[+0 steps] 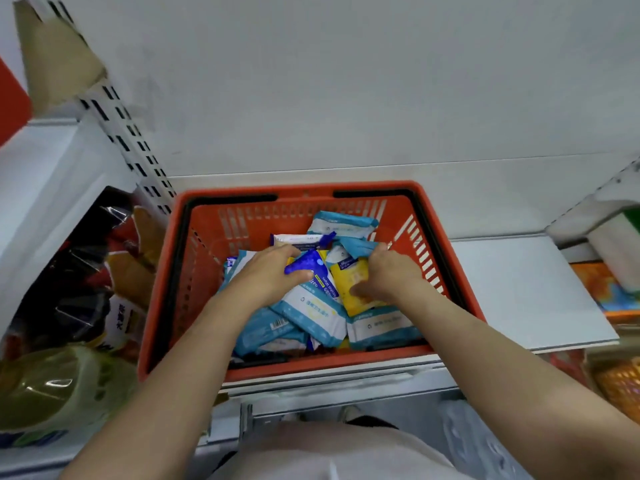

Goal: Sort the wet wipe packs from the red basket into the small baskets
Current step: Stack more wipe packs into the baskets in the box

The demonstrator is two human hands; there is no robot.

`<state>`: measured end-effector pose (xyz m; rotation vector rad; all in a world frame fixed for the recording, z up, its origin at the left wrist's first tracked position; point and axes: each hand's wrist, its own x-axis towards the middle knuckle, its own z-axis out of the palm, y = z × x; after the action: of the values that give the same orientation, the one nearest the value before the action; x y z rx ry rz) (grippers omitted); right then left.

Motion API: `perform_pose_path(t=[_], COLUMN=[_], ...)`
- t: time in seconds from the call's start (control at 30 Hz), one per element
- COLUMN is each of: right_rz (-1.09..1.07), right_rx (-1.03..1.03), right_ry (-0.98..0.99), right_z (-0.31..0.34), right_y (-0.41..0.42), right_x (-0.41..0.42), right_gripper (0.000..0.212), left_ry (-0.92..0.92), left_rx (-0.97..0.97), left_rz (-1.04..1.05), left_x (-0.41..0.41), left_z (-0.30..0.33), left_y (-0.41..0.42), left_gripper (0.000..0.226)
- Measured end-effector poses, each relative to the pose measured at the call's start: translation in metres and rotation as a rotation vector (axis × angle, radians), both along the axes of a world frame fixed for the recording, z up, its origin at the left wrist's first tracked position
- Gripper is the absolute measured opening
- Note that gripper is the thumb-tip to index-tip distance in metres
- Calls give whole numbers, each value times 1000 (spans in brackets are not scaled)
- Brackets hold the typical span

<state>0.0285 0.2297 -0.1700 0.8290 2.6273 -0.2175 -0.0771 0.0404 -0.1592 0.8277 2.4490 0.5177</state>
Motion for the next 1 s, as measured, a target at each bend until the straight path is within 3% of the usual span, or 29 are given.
perform_pose_path(t=[0.17, 0.37, 0.5, 0.73, 0.87, 1.0], right_rz=[-126, -150, -184, -452, -518, -529], right_rx=[-250, -402, -543, -789, -897, -933], right_ry=[31, 0, 155, 578, 599, 572], right_z=[-1, -4, -7, 15, 19, 18], right_y=[11, 20, 12, 23, 24, 22], right_x=[3, 3, 5, 8, 14, 17], right_gripper=[66, 58, 32, 31, 43, 49], left_ry=[-74, -136, -221, -206, -102, -50], left_rx=[-52, -46, -20, -42, -136, -53], left_rz=[73, 87, 105, 131, 70, 93], left_x=[-11, -17, -17, -23, -17, -17], left_z=[-11, -18, -25, -26, -29, -32], left_y=[2, 3, 1, 12, 28, 30], left_gripper=[60, 59, 59, 64, 73, 30])
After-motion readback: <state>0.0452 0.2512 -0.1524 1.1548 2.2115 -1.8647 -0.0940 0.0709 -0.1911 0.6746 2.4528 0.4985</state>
